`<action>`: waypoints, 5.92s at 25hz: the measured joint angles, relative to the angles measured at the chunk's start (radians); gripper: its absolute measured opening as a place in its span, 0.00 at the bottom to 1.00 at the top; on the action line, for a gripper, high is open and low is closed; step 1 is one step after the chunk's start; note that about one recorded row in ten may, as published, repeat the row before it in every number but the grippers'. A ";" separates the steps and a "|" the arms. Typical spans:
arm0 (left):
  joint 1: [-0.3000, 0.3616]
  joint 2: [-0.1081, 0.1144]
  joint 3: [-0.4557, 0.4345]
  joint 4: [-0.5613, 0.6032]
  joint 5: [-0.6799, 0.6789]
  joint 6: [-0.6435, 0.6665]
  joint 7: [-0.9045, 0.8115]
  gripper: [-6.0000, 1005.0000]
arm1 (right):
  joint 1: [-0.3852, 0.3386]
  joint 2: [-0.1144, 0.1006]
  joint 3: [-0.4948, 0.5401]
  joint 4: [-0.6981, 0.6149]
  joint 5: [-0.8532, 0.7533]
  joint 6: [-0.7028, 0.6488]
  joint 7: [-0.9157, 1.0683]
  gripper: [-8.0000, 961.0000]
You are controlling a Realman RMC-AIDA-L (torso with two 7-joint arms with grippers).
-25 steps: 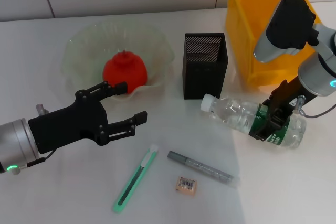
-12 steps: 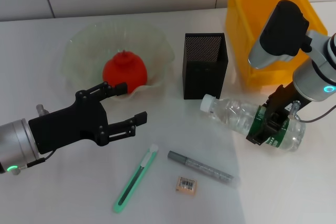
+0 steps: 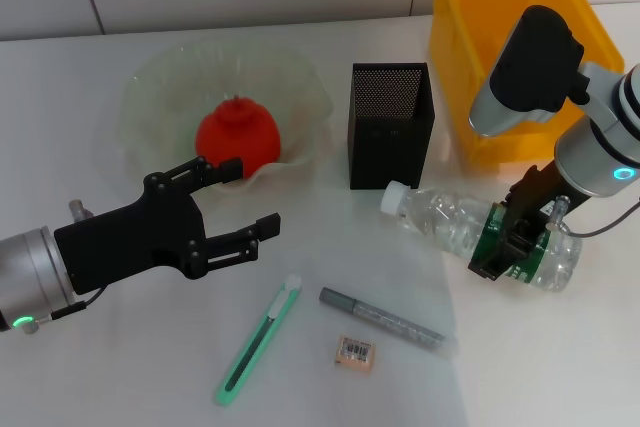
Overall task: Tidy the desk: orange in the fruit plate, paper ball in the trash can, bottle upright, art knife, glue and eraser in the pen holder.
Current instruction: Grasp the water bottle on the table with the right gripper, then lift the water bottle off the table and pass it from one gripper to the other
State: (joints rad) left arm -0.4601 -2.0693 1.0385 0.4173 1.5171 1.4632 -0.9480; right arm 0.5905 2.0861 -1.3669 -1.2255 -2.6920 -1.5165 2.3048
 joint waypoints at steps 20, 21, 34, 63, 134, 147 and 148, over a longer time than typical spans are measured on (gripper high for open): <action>0.007 -0.002 -0.009 0.006 -0.021 0.012 0.000 0.71 | -0.100 -0.007 0.076 -0.161 0.191 -0.057 -0.093 0.80; 0.008 -0.002 -0.009 0.006 -0.027 0.015 0.001 0.70 | -0.108 -0.007 0.091 -0.164 0.203 -0.061 -0.101 0.80; 0.031 0.000 -0.009 -0.066 -0.341 0.206 -0.120 0.70 | -0.329 -0.005 0.351 -0.067 0.771 -0.083 -0.547 0.80; -0.116 -0.011 0.076 -0.263 -0.369 0.394 -0.143 0.68 | -0.185 -0.001 0.377 0.394 1.087 -0.209 -0.979 0.81; -0.153 -0.004 0.121 -0.222 -0.351 0.394 -0.144 0.43 | -0.174 -0.006 0.259 0.398 1.079 -0.203 -0.932 0.83; -0.149 -0.001 0.133 -0.169 -0.327 0.374 -0.167 0.43 | -0.229 -0.016 0.277 0.343 1.075 -0.261 -0.896 0.83; -0.150 -0.001 0.132 -0.166 -0.326 0.372 -0.167 0.43 | -0.230 -0.016 0.277 0.343 1.075 -0.262 -0.896 0.83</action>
State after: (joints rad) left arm -0.6097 -2.0707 1.1709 0.2516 1.1914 1.8355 -1.1155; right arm 0.3607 2.0700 -1.0896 -0.8821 -1.6167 -1.7784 1.4090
